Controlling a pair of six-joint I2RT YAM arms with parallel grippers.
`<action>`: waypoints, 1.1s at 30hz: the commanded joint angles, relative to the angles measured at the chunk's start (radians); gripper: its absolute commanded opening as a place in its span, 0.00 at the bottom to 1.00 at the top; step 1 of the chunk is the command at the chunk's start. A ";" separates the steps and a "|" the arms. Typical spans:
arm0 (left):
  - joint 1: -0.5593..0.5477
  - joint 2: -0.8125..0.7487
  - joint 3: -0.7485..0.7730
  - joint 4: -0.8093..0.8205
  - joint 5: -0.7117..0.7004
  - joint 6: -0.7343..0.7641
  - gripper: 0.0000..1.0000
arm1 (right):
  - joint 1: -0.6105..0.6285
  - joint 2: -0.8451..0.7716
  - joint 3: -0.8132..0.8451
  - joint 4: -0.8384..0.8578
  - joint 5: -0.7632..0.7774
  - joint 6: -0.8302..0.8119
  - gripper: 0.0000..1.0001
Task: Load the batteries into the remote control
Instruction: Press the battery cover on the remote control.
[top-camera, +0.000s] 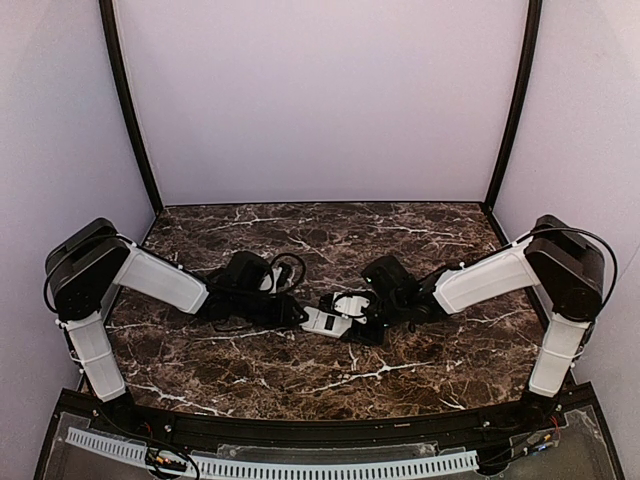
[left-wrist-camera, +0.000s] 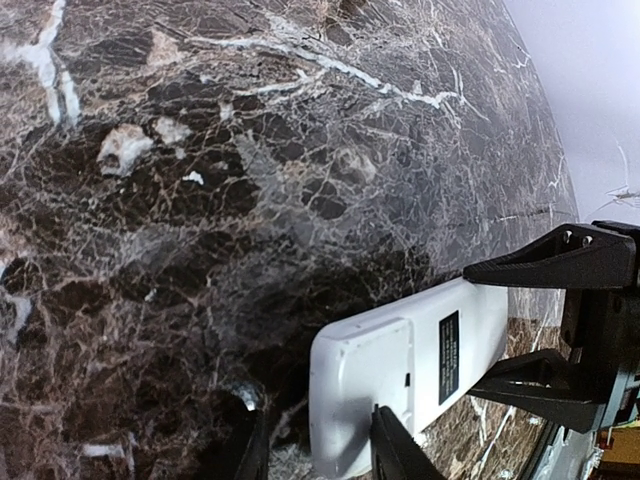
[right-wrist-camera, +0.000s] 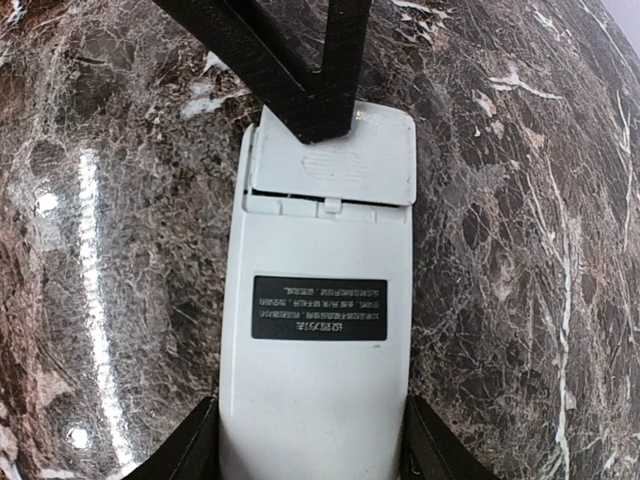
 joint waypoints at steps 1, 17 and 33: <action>0.007 -0.005 -0.015 -0.065 -0.004 0.017 0.34 | -0.002 0.023 0.015 -0.015 -0.016 0.008 0.01; -0.003 0.032 -0.002 -0.049 0.029 -0.004 0.21 | -0.002 0.029 0.025 -0.015 -0.003 0.014 0.01; -0.031 0.092 0.035 -0.112 0.054 -0.052 0.11 | 0.000 0.029 0.025 -0.003 0.023 0.021 0.01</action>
